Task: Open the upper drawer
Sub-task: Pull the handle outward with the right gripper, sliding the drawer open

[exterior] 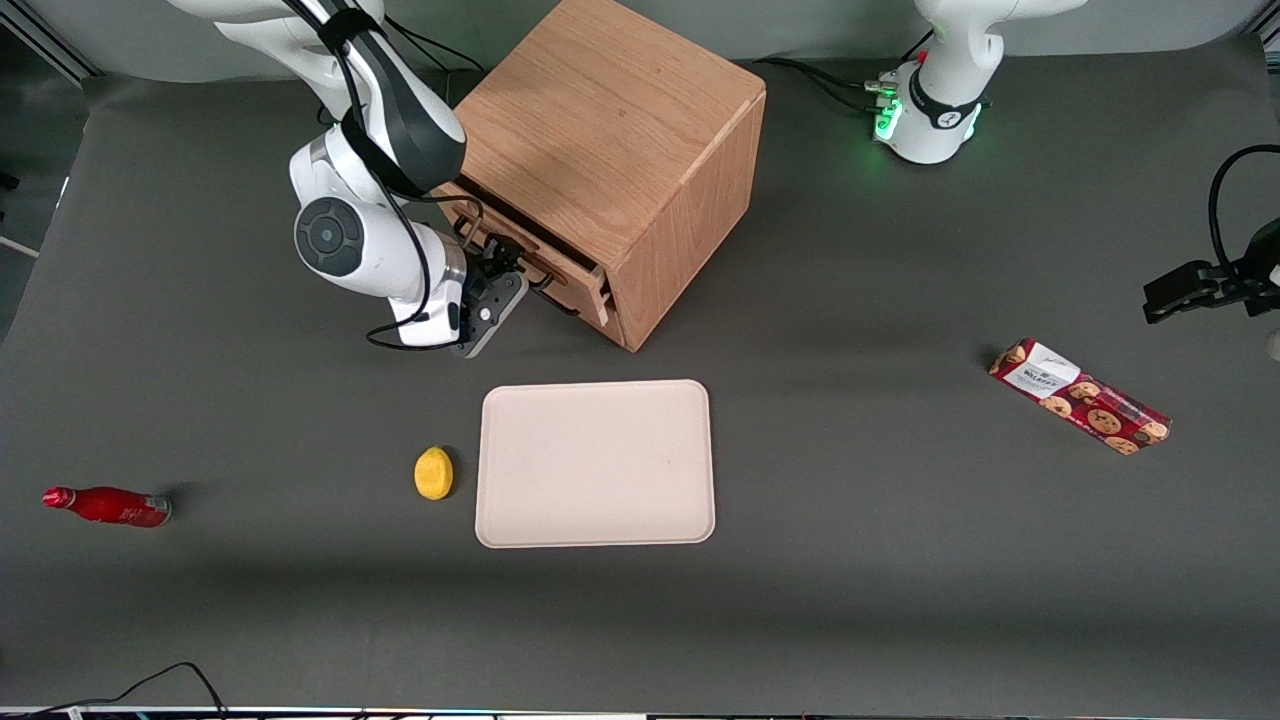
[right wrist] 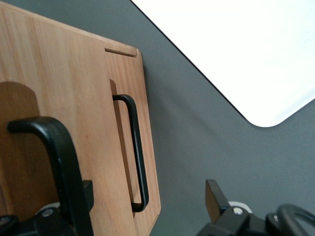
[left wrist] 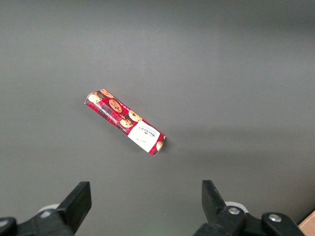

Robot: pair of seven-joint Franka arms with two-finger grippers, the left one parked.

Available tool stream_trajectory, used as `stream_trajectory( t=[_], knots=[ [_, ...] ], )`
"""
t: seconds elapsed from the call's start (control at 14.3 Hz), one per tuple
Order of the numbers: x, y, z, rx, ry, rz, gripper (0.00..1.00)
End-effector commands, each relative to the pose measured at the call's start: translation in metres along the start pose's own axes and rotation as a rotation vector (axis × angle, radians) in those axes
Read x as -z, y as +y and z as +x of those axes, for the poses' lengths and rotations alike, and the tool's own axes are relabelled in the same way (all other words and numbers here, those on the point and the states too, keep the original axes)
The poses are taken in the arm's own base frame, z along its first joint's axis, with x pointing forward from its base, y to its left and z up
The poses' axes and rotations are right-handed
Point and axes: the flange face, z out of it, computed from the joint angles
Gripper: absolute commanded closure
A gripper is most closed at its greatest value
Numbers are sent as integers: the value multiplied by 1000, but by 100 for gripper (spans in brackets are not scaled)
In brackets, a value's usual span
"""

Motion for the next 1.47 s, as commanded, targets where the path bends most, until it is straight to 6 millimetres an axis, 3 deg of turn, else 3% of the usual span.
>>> stream_trajectory(
  t=[0.0, 0.77, 1.4],
  knots=[
    [3, 18, 2, 13, 3, -31, 0],
    [16, 84, 6, -28, 3, -106, 0],
    [43, 143, -6, -25, 42, -132, 0]
  ],
)
